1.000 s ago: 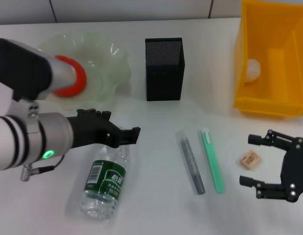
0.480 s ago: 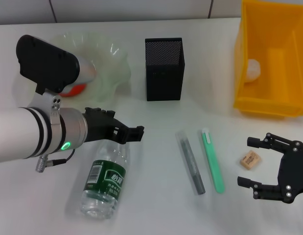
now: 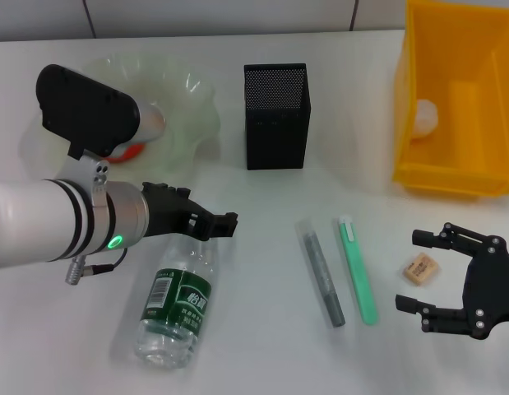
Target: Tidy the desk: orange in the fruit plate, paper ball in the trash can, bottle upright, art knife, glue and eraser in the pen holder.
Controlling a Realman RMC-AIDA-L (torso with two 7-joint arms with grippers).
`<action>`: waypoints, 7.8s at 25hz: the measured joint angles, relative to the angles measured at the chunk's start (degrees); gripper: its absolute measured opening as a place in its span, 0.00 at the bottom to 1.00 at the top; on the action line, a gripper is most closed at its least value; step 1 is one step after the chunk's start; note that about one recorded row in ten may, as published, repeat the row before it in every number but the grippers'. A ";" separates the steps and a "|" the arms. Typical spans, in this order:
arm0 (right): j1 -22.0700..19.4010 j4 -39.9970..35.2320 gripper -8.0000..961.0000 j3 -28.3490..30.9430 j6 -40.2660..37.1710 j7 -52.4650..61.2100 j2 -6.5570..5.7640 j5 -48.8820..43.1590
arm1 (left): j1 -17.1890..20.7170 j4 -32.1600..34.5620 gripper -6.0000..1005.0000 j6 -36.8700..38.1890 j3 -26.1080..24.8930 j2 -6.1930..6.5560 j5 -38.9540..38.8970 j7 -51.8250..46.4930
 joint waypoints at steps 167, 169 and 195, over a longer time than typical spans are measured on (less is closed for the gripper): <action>29.51 -23.22 0.59 -42.95 17.73 106.47 0.16 -44.59 | -0.78 -60.76 0.77 40.24 -39.73 0.44 -60.31 127.57; 29.52 -23.19 0.59 -42.96 17.80 106.47 0.15 -44.55 | -0.83 -60.75 0.77 40.23 -39.71 0.43 -60.30 127.66; 28.97 -24.82 0.19 -42.35 17.06 106.57 0.20 -43.25 | -1.21 -60.75 0.77 40.31 -39.49 0.44 -60.30 127.81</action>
